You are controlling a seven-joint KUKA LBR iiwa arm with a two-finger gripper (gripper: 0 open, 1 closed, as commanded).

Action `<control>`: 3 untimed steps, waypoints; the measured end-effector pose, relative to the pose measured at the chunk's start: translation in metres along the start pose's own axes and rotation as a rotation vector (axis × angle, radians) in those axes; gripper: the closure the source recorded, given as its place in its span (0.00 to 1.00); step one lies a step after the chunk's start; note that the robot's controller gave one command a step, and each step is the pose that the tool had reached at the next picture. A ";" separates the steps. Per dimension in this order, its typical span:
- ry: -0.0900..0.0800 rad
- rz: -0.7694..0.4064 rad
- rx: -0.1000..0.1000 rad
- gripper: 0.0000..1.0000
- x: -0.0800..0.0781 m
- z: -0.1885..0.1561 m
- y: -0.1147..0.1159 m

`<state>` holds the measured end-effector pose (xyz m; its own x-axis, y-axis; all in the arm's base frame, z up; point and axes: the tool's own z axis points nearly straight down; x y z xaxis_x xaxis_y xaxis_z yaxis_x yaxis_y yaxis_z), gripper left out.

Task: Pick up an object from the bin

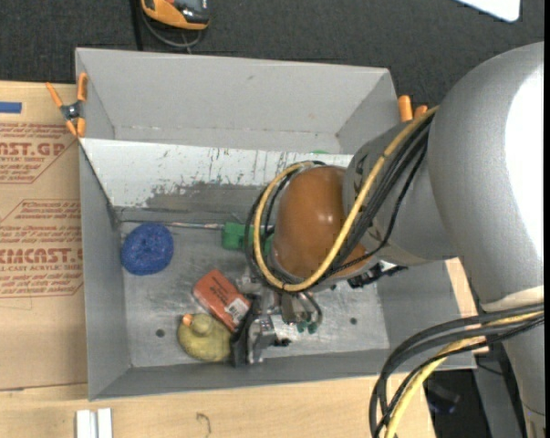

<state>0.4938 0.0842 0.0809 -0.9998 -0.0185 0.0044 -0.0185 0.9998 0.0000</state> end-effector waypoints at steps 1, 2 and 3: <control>-0.009 -0.024 -0.001 1.00 0.003 0.008 0.014; -0.009 -0.024 -0.001 1.00 0.003 0.008 0.014; -0.006 -0.064 0.000 1.00 -0.003 -0.111 0.018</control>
Offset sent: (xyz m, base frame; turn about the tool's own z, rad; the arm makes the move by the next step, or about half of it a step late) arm 0.0000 0.0000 0.0000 0.0000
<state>0.4968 0.1019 0.1919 -0.9966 -0.0828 -0.0014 -0.0828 0.9966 0.0000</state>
